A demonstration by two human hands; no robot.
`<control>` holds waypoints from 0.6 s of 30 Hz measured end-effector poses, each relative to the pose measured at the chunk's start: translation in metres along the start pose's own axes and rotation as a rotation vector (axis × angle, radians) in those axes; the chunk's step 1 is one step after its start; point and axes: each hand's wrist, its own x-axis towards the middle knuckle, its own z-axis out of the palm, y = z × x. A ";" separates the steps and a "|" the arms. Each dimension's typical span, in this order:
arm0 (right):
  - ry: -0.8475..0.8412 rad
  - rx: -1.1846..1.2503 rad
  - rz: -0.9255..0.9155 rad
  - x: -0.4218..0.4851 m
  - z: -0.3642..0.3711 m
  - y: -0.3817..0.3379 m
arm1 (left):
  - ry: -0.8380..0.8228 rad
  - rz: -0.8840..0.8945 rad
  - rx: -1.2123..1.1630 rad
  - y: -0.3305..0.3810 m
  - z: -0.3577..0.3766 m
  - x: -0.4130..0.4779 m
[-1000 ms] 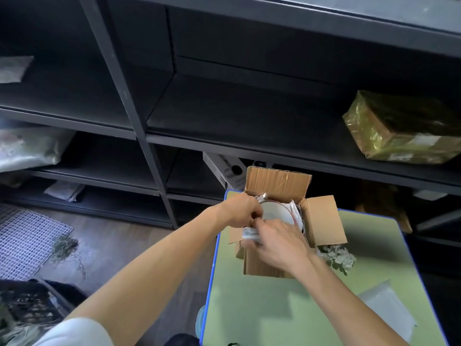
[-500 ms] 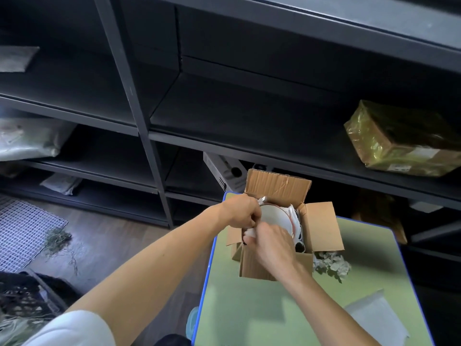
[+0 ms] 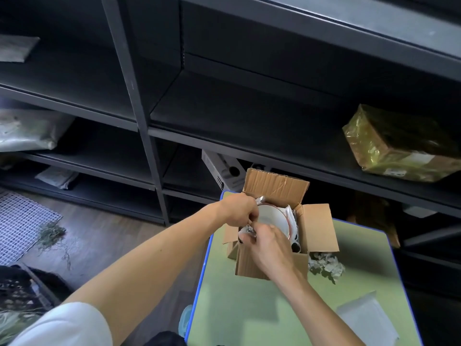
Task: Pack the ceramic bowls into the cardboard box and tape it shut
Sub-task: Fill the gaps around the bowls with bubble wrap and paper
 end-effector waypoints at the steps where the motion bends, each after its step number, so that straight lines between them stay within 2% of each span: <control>1: -0.025 0.024 0.002 -0.002 -0.002 0.002 | -0.005 0.002 -0.009 -0.001 0.001 0.000; 4: -0.100 0.042 0.007 0.000 -0.006 0.007 | -0.051 0.028 -0.024 -0.003 -0.002 0.000; 9: -0.097 0.029 0.006 0.002 -0.008 0.004 | -0.164 0.089 0.116 -0.001 -0.014 0.001; 13: -0.092 0.026 -0.010 0.001 -0.008 0.004 | -0.152 0.082 0.150 0.003 -0.012 0.003; 18: -0.055 -0.064 0.004 0.003 0.004 -0.003 | -0.099 0.057 0.070 -0.005 -0.005 0.002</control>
